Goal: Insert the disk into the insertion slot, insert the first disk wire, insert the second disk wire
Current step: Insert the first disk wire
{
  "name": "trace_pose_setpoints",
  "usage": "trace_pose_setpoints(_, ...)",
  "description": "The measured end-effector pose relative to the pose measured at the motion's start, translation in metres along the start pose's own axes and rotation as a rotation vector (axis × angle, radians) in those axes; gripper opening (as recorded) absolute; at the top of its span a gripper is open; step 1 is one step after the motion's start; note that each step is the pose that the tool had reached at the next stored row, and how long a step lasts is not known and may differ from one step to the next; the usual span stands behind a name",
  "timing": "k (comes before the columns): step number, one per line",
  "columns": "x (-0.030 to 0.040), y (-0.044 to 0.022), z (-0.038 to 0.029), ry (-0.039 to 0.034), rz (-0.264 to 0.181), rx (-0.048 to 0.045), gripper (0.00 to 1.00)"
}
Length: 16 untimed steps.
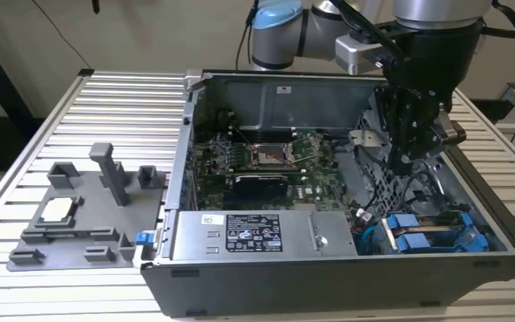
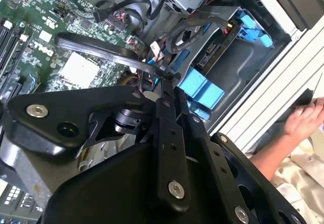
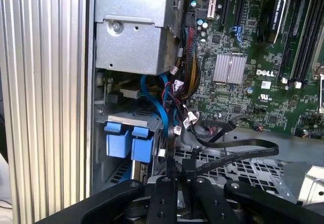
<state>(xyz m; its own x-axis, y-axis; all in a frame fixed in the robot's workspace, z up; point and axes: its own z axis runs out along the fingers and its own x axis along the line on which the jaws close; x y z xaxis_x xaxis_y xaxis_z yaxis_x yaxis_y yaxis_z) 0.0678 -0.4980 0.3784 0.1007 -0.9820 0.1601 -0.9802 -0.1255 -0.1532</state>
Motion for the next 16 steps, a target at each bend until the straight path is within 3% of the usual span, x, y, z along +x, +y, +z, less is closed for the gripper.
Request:
trace_pose_setpoints(6, -0.0043, -0.0005, -0.0008, 0.0198, -0.003, -0.0026, 0.19)
trace_pose_setpoints(8, -0.0091, -0.0011, -0.0015, 0.0263, -0.005, -0.0033, 0.25)
trace_pose_setpoints(10, -0.014, -0.0018, -0.0022, 0.0354, -0.006, -0.0043, 0.37)
trace_pose_setpoints(16, -0.015, -0.0012, -0.0023, 0.0552, -0.009, -0.0064, 0.37)
